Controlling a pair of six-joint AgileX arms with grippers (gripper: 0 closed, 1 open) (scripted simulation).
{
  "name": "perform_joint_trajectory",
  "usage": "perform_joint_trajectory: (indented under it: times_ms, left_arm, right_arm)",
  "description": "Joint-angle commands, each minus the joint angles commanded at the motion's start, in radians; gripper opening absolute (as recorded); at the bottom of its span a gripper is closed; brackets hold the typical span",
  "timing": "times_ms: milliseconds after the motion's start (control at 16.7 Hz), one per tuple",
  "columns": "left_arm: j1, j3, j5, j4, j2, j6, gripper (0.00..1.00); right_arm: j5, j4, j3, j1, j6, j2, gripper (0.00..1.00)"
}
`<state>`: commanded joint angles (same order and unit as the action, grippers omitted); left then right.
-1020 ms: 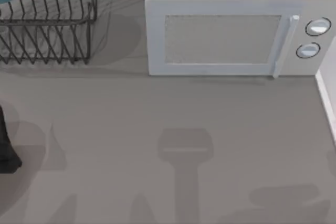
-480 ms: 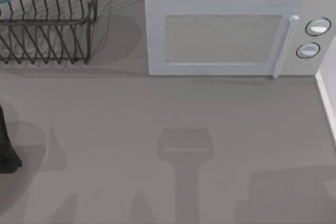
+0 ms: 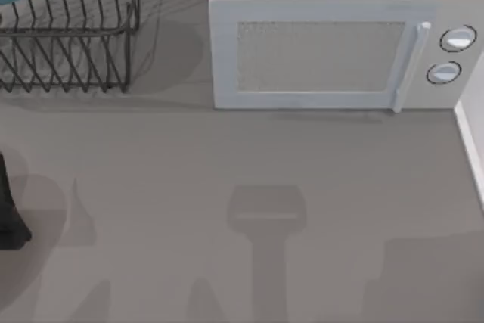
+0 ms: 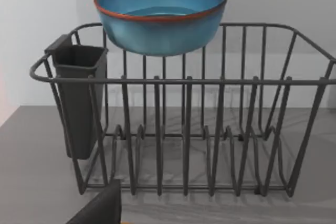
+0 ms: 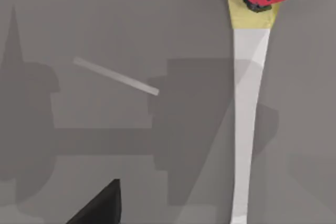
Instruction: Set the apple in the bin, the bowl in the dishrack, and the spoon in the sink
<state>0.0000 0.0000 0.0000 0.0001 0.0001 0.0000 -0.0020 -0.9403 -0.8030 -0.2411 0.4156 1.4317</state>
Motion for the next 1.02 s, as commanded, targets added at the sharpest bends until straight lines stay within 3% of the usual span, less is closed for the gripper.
perform_joint_trajectory:
  times_ms: [360, 720, 1020]
  left_arm:
    - [0.0, 0.0, 0.0, 0.0, 0.0, 0.0, 1.0]
    - [0.0, 0.0, 0.0, 0.0, 0.0, 0.0, 1.0]
    - [0.0, 0.0, 0.0, 0.0, 0.0, 0.0, 1.0]
  right_arm:
    - [0.0, 0.311, 0.158, 0.001, -0.003, 0.144, 1.0]
    - [0.0, 0.361, 0.186, 0.001, -0.004, 0.171, 1.0]
    - [0.0, 0.361, 0.186, 0.001, -0.004, 0.171, 0.62]
